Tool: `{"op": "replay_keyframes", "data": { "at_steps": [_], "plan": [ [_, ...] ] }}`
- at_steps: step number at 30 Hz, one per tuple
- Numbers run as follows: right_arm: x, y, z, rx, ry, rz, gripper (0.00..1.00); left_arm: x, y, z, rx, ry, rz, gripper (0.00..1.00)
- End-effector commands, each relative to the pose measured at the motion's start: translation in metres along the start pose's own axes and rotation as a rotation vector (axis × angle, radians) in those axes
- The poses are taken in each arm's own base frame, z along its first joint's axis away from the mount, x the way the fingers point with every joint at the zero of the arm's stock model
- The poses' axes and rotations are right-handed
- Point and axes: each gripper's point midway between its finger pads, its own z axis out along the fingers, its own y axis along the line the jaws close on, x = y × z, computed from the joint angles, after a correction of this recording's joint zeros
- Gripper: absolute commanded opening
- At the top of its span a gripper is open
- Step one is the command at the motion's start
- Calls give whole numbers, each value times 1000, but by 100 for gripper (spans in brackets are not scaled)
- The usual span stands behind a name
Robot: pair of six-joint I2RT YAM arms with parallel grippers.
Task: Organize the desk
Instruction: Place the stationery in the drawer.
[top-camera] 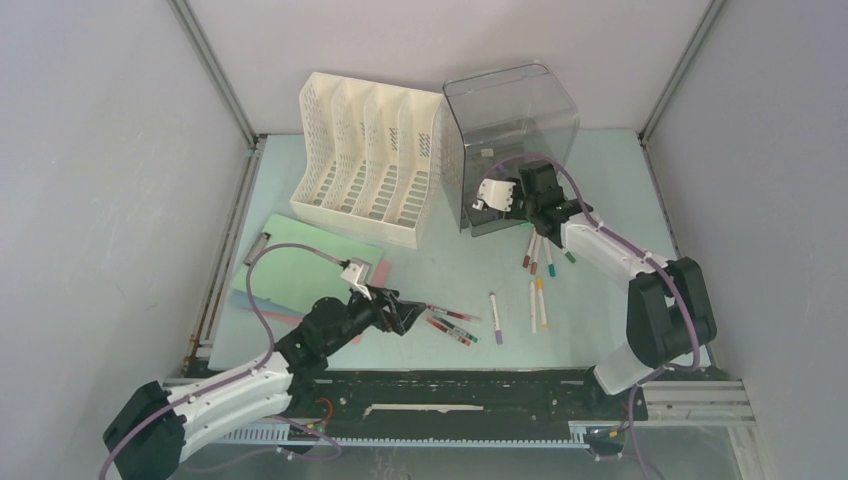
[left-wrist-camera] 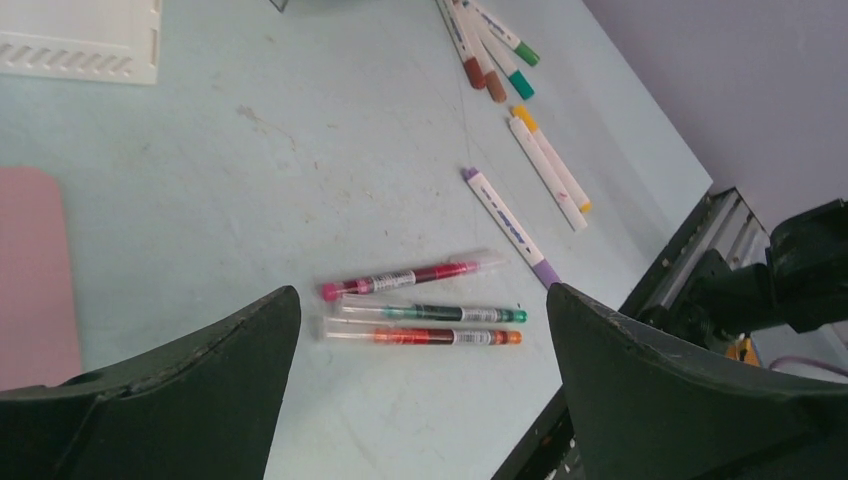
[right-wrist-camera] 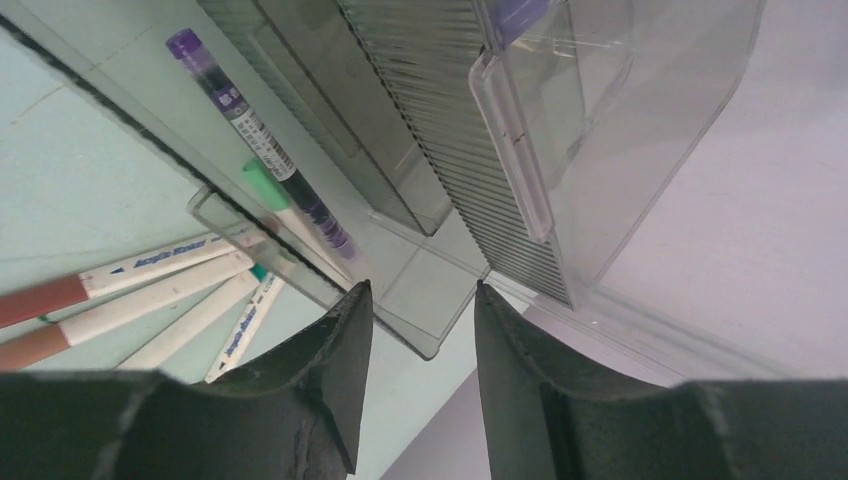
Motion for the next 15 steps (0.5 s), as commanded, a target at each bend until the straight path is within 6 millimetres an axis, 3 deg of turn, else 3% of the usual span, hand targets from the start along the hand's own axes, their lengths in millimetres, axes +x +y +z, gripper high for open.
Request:
{"op": "replay_keyframes", "data": {
  "at_steps": [1,7,15],
  "plan": [
    [-19,-20,-31,41,-74,131,50,-19,-28,7,107,-13,19,100],
    [-45,10,-86,-116,-234,269,53,-10,-34,16,123,61,15,100],
    [-87,72,-178,-469,-514,445,57,1,-35,30,89,147,-23,100]
  ]
}}
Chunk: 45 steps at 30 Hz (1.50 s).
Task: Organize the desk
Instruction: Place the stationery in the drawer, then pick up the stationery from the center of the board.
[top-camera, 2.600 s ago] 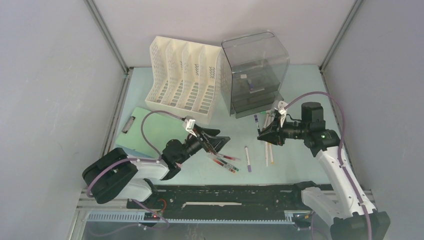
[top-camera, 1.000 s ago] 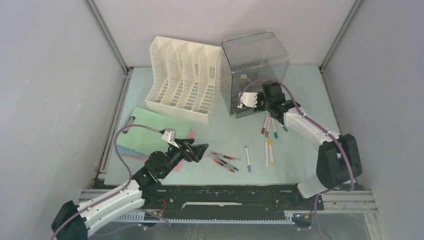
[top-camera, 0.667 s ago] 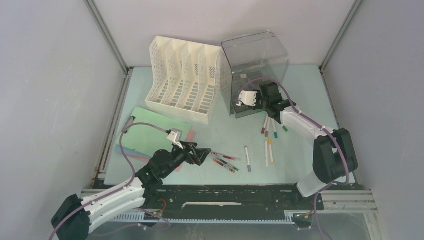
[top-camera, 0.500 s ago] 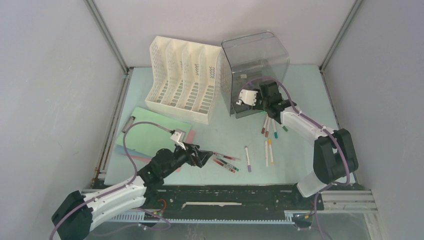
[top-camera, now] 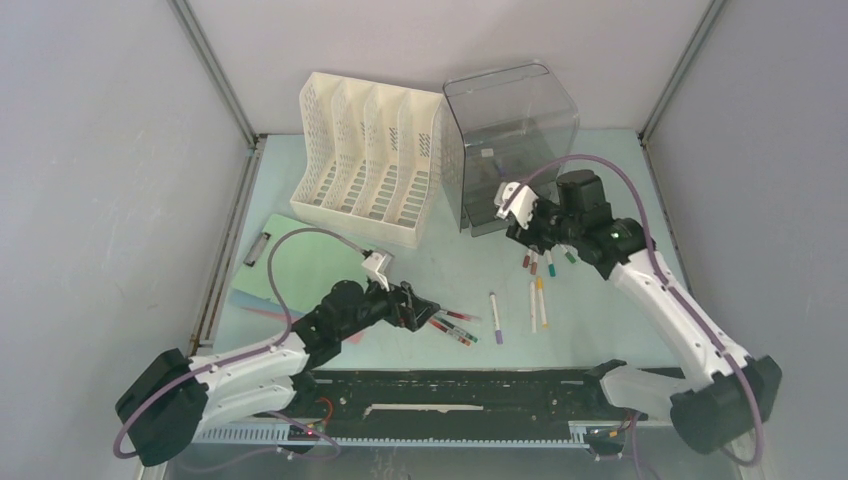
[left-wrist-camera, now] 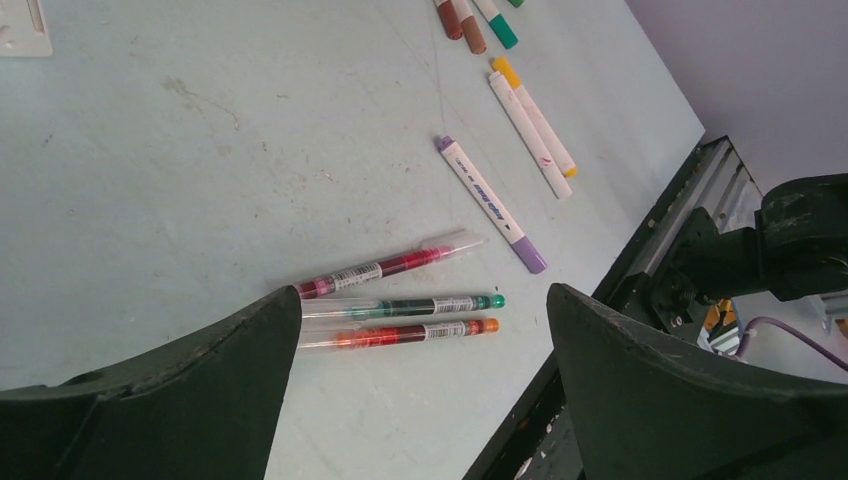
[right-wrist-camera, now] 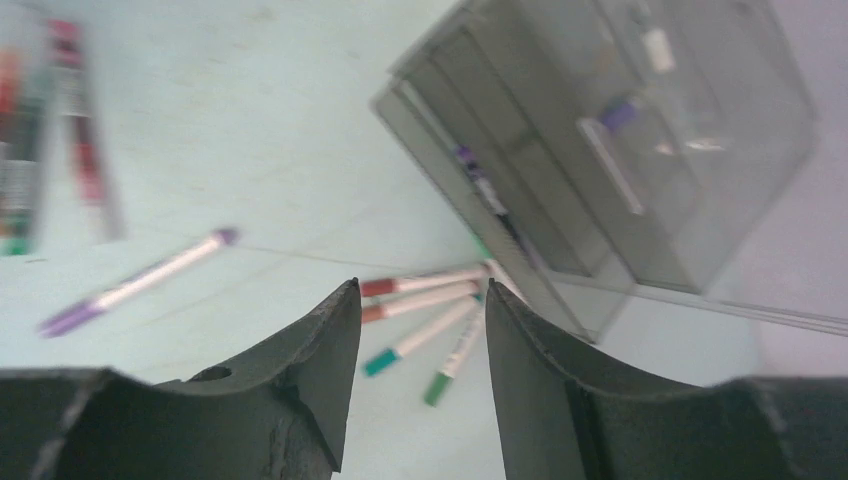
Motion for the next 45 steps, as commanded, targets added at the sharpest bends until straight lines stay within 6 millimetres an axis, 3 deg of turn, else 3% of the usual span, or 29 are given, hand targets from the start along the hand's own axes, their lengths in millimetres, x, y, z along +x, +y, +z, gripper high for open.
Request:
{"op": "replay_keyframes", "data": {
  "at_steps": [1,4,9,17,26,35,45],
  "plan": [
    [-29,69,-36,-294,-146,171,57,-16,-14,9,9,-9,-17,100],
    [-32,89,-50,-353,-229,173,59,-16,2,13,-146,18,-38,100],
    [-24,85,-63,-295,-328,200,66,-12,11,13,-300,111,10,99],
    [-9,81,-67,-252,-323,215,68,17,-6,29,-219,387,271,93],
    [-8,75,-74,-216,-329,225,69,34,2,61,-284,597,604,85],
    [-6,75,-72,-219,-322,229,69,53,1,78,-218,725,669,62],
    [-4,74,-72,-218,-319,238,69,69,4,82,-169,789,707,53]
  ]
}}
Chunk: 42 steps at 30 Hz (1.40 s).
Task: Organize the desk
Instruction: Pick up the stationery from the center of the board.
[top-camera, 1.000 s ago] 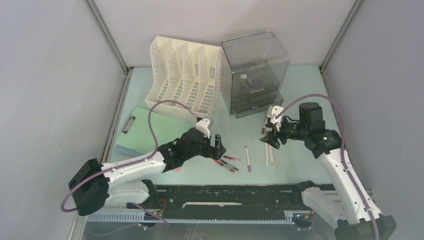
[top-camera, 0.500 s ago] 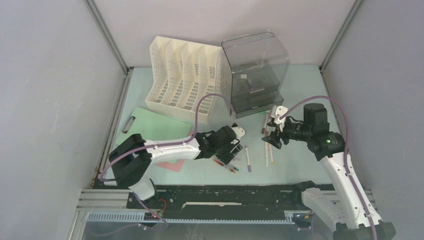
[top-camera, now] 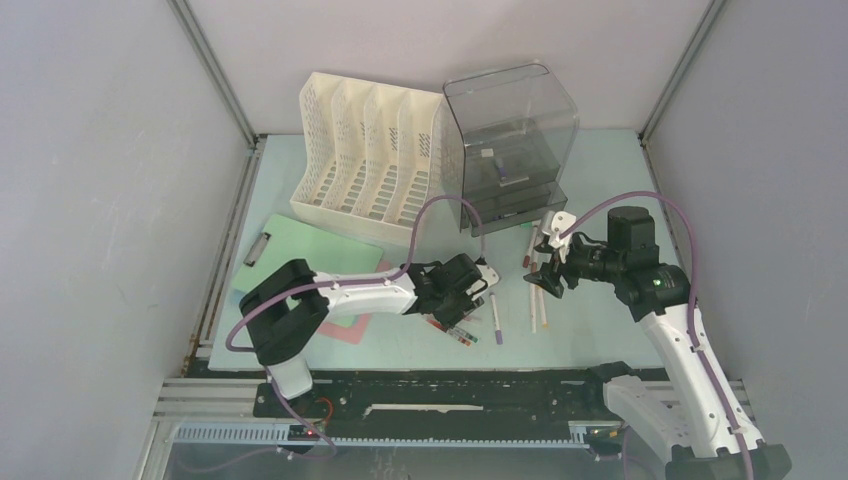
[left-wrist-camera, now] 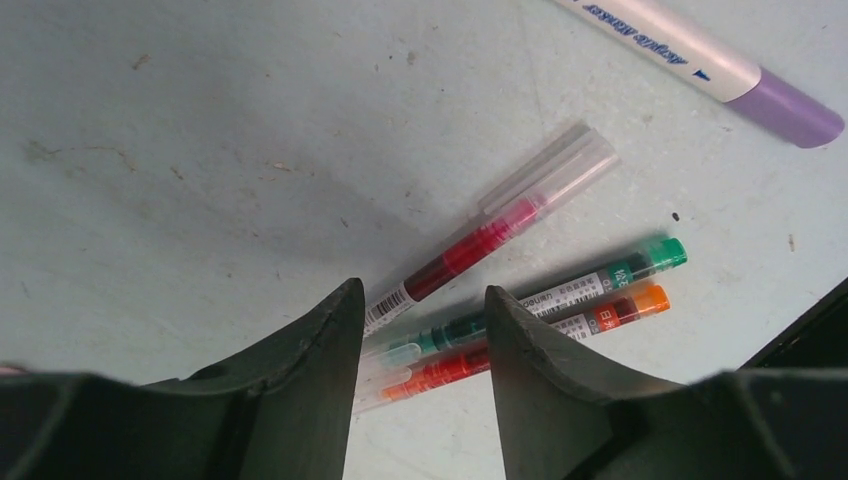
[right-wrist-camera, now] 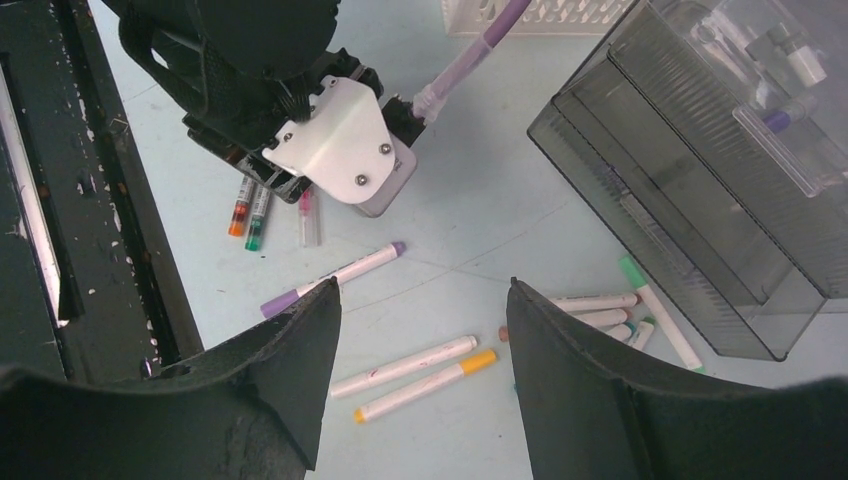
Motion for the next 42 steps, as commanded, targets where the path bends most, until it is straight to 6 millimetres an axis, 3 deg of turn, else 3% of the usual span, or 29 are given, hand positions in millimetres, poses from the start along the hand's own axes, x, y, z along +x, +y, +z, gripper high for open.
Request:
{"op": "replay_keyframes", "data": {
  "at_steps": [1,15,28,38,42],
  "plan": [
    [-4,-1,-1,-3,-19,7,69,-13,-2,3,17,-8,58,53],
    [-5,0,-2,-5,-23,9,69,-15,2,18,-8,16,91,45],
    [-6,0,-3,-7,-26,5,69,-19,10,29,-40,14,102,22],
    [-7,3,-2,-22,-34,10,70,-47,31,21,-150,-117,87,0],
    [-7,4,-2,-30,-37,10,70,-60,40,11,-200,-183,50,0]
  ]
}}
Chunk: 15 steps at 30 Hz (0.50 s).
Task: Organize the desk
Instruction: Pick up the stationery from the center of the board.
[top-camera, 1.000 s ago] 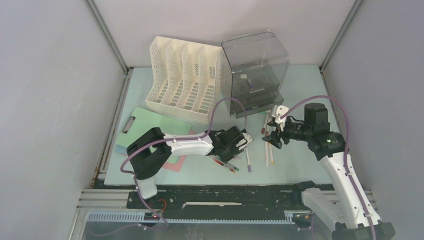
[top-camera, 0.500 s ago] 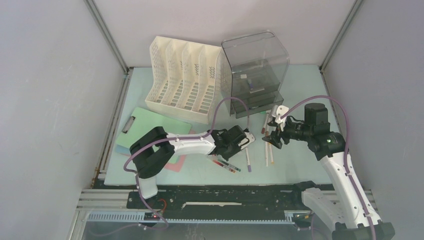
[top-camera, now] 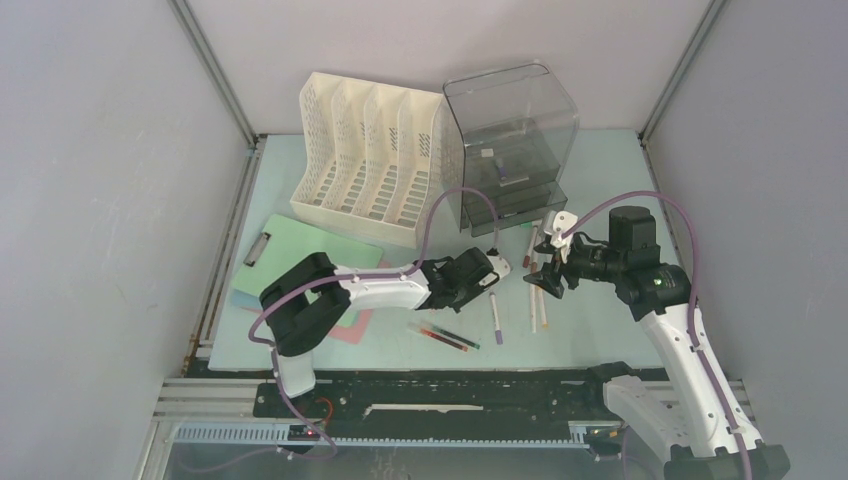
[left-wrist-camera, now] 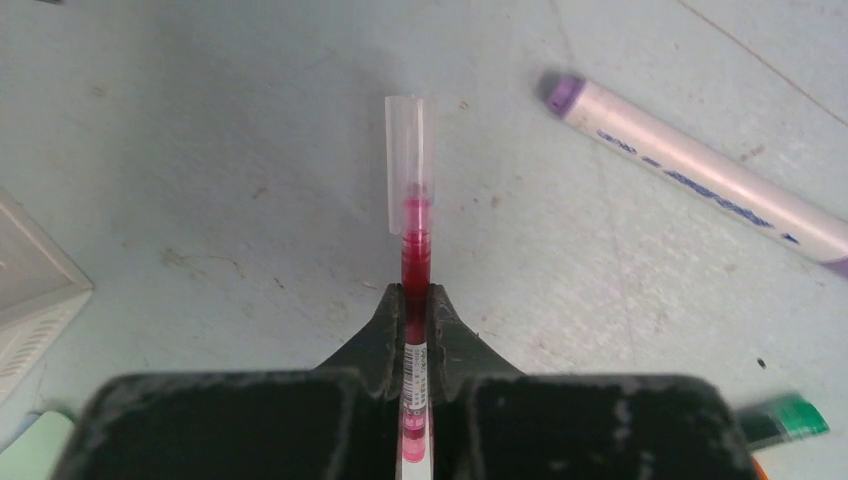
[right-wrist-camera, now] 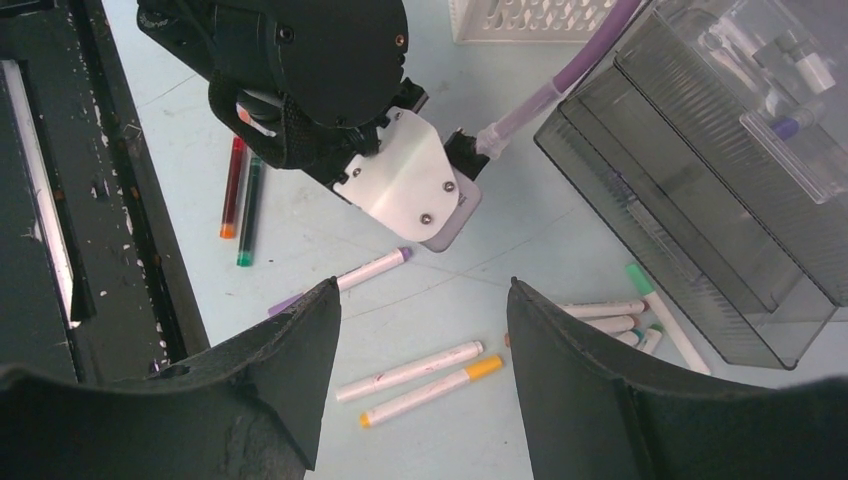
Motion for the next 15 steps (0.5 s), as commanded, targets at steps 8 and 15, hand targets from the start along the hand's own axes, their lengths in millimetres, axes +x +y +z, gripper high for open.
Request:
{"op": "replay_keyframes", "data": {
  "at_steps": [8,15],
  "plan": [
    [-8,9,1,-54,-40,13,69,-58,30,-50,-107,-358,-234,0],
    [-14,19,4,-112,-72,26,70,-89,32,-114,-19,-727,-404,0]
  ]
}}
